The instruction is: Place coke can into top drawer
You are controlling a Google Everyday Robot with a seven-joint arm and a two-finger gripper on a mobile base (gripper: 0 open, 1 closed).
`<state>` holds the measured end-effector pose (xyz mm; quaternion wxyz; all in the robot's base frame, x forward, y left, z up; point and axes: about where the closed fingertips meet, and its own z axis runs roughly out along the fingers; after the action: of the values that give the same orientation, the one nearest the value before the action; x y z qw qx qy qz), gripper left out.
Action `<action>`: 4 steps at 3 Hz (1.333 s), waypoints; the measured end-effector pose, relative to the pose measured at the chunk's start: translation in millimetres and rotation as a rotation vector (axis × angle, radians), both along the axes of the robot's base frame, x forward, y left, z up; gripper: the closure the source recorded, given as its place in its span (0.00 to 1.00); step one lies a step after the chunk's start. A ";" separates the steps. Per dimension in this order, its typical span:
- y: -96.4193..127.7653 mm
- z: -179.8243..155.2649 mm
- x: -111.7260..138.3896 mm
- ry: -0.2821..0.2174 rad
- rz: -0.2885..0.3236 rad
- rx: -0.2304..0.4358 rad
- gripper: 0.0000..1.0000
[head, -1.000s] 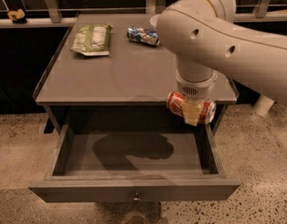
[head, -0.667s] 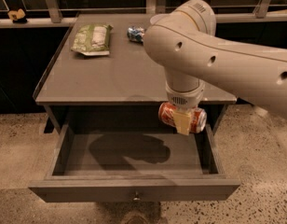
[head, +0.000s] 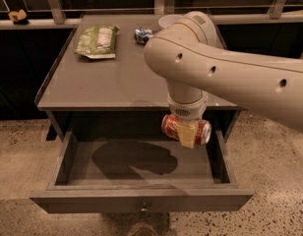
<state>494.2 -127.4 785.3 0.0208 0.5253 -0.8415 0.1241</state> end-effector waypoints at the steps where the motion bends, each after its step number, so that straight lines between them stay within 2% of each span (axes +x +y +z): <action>1: -12.1 5.1 -4.0 0.016 0.023 0.035 1.00; 2: -29.5 16.7 -31.4 0.020 0.087 0.064 1.00; 3: -40.3 15.2 -61.5 0.032 0.119 0.113 1.00; 4: -40.3 15.1 -61.5 0.032 0.119 0.113 1.00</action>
Offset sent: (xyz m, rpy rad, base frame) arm -0.0732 -0.0537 0.0328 0.0873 0.0270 0.1703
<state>432.6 -167.7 800.5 -0.0030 0.5765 -0.8141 0.0692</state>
